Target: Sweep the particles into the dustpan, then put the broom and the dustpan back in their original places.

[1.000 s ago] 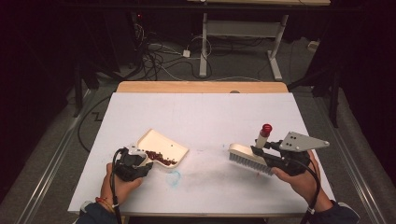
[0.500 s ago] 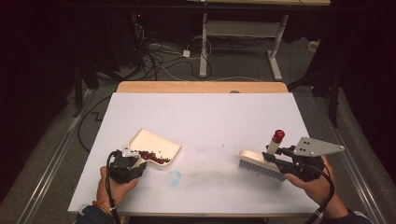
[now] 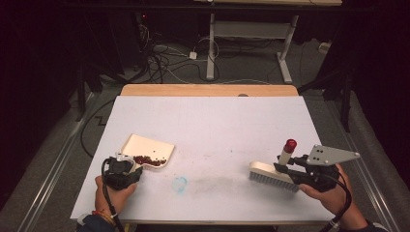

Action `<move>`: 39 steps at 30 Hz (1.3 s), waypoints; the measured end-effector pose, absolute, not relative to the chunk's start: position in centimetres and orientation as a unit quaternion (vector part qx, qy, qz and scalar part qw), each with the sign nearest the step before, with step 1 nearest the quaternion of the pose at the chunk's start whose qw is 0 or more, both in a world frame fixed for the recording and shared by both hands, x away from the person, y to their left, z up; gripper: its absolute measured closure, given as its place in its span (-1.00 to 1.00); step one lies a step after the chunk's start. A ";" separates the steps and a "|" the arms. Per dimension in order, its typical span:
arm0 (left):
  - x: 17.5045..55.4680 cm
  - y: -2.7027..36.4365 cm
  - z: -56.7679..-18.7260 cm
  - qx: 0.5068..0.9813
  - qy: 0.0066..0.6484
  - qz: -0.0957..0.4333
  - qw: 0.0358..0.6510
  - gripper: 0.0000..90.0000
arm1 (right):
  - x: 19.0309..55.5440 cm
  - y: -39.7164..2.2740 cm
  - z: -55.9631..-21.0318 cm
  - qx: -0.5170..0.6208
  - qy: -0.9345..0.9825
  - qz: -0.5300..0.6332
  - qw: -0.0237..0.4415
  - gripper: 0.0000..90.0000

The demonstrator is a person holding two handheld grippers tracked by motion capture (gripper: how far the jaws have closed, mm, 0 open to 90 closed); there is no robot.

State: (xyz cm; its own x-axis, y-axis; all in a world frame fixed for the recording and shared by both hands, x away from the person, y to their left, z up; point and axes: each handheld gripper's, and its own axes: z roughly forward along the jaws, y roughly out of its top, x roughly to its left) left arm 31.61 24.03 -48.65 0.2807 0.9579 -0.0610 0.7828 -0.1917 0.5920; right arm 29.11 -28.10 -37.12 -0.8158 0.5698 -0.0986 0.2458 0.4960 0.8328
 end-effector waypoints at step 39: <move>29.4 22.8 -47.3 0.801 0.408 0.220 0.380 -0.52 | 45.4 -25.1 -42.1 0.387 0.836 0.342 0.183 0.10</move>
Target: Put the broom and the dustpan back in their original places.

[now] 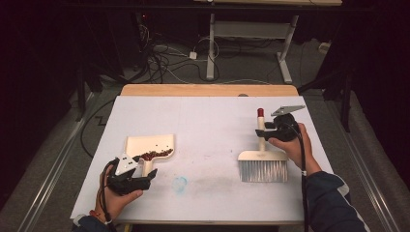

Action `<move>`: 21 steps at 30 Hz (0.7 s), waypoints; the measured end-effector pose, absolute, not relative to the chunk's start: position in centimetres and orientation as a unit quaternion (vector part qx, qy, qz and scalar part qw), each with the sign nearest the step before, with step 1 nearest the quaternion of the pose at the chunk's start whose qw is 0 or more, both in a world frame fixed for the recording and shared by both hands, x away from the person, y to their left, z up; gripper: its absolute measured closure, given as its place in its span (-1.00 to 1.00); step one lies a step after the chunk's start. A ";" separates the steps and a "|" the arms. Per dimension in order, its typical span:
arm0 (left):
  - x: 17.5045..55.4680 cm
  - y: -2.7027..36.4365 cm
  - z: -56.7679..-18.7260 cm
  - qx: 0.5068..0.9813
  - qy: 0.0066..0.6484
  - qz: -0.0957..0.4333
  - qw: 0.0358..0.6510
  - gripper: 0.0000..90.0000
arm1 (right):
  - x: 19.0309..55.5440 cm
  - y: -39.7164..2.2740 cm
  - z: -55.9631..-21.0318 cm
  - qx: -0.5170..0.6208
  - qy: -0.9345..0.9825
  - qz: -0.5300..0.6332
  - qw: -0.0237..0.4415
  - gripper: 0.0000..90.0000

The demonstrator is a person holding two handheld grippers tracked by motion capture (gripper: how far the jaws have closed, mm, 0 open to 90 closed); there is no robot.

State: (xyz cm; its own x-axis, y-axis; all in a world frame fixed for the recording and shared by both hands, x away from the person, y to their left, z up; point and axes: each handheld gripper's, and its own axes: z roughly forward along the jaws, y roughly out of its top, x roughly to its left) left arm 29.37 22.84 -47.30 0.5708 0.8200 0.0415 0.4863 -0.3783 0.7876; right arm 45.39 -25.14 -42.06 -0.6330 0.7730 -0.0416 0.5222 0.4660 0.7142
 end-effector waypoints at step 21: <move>29.2 21.8 -47.6 0.822 0.373 0.234 0.361 -0.52 | 43.8 -24.2 -41.4 0.402 0.768 0.413 0.278 -0.23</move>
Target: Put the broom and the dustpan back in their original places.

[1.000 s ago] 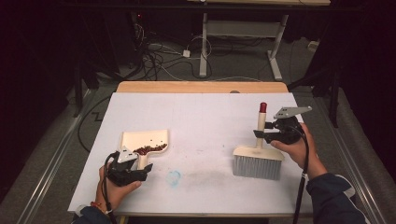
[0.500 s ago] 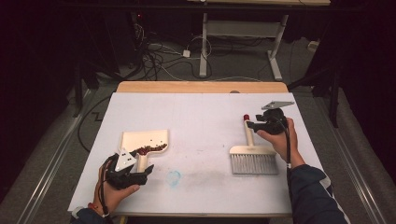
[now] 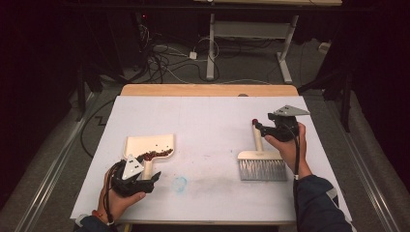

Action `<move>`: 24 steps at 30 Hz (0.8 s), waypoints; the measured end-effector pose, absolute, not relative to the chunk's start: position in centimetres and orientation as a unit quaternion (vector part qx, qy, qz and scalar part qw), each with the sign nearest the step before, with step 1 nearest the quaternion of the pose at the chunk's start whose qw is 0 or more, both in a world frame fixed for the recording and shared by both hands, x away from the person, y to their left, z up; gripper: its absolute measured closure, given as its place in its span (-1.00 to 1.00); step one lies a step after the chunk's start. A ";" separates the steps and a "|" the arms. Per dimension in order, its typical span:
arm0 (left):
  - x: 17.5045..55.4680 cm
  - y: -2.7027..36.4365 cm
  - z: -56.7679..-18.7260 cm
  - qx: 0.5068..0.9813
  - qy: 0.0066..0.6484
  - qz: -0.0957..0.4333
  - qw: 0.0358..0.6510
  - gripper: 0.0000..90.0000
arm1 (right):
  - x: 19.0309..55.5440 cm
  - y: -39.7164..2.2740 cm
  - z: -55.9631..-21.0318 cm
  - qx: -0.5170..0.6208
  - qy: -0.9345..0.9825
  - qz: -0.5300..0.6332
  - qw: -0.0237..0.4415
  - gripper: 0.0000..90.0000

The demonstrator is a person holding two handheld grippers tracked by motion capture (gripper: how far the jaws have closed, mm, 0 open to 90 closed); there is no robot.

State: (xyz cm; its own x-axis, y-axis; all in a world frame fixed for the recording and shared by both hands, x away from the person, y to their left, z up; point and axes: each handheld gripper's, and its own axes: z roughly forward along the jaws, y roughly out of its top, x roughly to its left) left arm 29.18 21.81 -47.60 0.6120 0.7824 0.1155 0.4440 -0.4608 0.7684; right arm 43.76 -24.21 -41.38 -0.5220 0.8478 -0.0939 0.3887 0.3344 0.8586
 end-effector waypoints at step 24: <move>28.9 21.2 -47.6 0.830 0.358 0.232 0.360 -0.54 | 39.7 -23.1 -38.1 0.360 0.753 0.447 0.322 -0.51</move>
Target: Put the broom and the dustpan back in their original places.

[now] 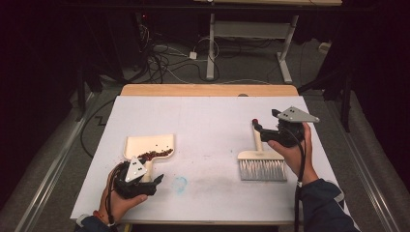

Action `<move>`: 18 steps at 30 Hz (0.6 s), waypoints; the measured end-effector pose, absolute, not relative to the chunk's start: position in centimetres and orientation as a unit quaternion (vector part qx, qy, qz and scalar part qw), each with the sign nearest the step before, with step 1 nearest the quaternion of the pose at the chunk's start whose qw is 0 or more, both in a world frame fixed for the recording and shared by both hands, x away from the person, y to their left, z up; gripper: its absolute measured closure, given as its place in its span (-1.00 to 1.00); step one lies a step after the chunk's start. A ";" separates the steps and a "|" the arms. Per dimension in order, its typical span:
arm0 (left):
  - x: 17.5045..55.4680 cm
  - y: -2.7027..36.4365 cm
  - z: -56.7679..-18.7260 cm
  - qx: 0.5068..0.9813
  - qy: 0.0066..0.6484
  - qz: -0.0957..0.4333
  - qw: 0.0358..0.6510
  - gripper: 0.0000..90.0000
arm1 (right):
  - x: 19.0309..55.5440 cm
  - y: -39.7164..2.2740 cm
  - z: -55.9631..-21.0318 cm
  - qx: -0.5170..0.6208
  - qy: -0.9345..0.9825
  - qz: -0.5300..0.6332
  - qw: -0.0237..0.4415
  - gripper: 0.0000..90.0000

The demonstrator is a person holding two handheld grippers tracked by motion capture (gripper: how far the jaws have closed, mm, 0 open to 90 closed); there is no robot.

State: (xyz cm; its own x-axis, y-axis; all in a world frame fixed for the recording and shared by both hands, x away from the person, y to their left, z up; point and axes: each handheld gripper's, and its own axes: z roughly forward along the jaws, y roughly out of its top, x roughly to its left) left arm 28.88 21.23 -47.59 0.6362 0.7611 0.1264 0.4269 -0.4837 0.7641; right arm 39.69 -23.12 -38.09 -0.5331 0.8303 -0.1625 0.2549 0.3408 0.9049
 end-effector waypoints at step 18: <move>28.9 21.0 -47.7 0.836 0.351 0.230 0.353 -0.55 | 37.3 -23.1 -37.4 0.334 0.760 0.452 0.325 -0.51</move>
State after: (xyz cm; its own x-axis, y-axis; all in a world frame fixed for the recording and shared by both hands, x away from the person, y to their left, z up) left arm 28.85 21.03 -47.68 0.6475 0.7498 0.1361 0.4247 -0.5033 0.7525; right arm 37.35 -23.07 -37.39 -0.5652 0.8023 -0.1921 0.2142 0.3676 0.9050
